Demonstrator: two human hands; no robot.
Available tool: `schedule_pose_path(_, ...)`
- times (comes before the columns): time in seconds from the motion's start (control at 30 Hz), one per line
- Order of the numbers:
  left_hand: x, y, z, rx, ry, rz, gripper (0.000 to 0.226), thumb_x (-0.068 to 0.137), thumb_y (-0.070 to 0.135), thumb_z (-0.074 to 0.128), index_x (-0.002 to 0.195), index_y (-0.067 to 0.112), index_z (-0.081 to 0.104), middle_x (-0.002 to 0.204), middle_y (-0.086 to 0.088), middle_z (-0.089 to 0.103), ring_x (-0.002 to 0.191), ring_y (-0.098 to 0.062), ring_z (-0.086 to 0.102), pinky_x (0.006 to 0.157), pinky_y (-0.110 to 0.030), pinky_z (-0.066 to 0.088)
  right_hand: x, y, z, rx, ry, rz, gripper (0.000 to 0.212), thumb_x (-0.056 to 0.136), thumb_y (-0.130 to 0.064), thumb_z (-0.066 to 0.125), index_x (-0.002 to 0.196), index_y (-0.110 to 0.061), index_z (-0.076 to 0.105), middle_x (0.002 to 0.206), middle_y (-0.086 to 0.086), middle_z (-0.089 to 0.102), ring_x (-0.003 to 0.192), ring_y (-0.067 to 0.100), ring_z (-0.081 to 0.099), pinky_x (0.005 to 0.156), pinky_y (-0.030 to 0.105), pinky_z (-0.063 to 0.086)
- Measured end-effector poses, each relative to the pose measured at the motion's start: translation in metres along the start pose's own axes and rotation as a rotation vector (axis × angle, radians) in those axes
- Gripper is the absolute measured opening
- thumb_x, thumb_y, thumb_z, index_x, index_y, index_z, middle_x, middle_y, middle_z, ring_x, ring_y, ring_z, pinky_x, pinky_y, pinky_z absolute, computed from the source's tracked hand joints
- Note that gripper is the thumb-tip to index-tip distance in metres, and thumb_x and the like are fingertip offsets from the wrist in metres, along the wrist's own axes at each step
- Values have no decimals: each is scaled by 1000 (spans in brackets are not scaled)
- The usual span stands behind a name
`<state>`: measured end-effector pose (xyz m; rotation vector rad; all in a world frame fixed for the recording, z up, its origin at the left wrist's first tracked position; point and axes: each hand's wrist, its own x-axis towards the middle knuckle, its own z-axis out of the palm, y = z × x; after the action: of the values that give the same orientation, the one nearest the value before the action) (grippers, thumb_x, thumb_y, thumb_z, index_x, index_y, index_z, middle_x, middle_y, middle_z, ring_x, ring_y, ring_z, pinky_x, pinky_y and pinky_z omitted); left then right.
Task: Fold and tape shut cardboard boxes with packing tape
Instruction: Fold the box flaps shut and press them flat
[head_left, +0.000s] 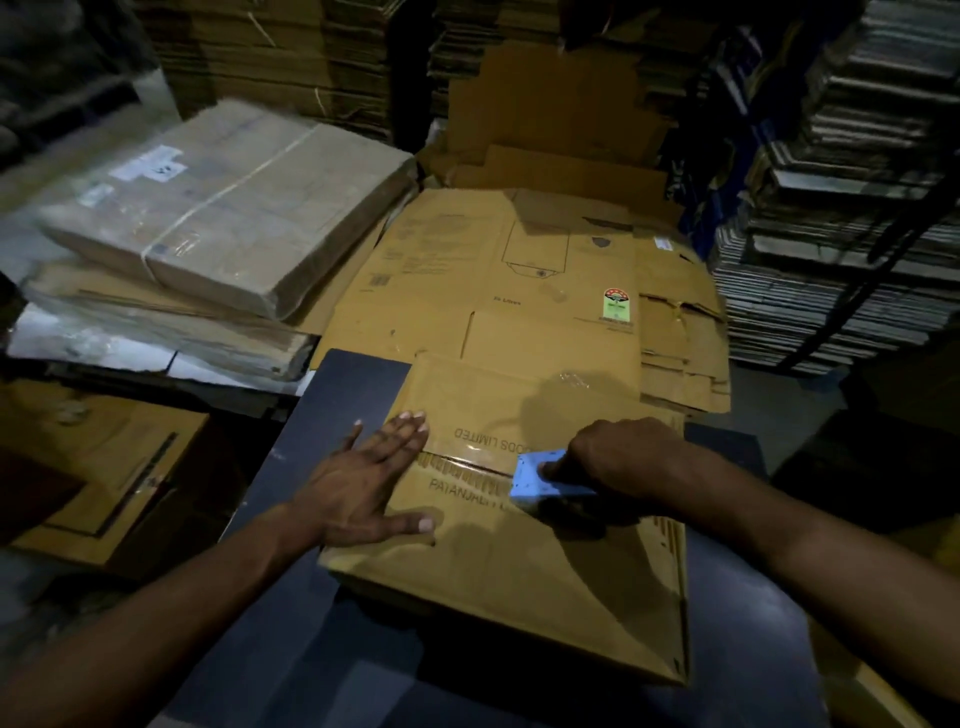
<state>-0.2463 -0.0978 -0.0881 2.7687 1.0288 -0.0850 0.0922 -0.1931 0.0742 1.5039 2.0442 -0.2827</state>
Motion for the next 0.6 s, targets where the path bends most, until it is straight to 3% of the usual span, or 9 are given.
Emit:
schedule_pose_path(0.13,3,6,-14,80,-48,-21,126,85,106,22,175,24,-11,181,8,-21,168,-11,-16,134,-63,-1,6,3,7,-96,25,-15,53,99,-59,62,148,-43,50,121,3,59,107,30,63,75,39,52)
schedule_pose_path(0.23,11,42,-30,89,28,-35,129,84,106,15,176,17,6,181,-1,-6,170,-17,-6,134,-61,-3,11,1,5,75,54,61,43,107,-55,53,132,-22,64,119,3,60,105,26,58,77,38,48)
schedule_pose_path(0.37,32,112,-10,28,23,16,127,87,104,13,175,15,-3,182,-2,-13,169,-17,-13,135,-54,-6,18,-9,10,65,132,35,27,104,-45,60,112,-21,69,93,-3,54,85,24,62,76,39,57)
schedule_pose_path(0.5,31,104,7,74,17,20,124,88,104,17,175,19,-10,182,2,-17,168,-13,-17,135,-53,-2,19,-12,10,28,131,-24,29,102,-43,65,125,-25,67,104,0,59,90,25,64,77,41,59)
schedule_pose_path(0.6,15,51,1,131,32,102,117,94,98,24,175,21,-10,183,0,-15,169,-16,-13,136,-53,6,31,-29,7,32,169,-138,58,99,-39,63,155,-37,46,131,5,58,108,34,66,77,44,58)
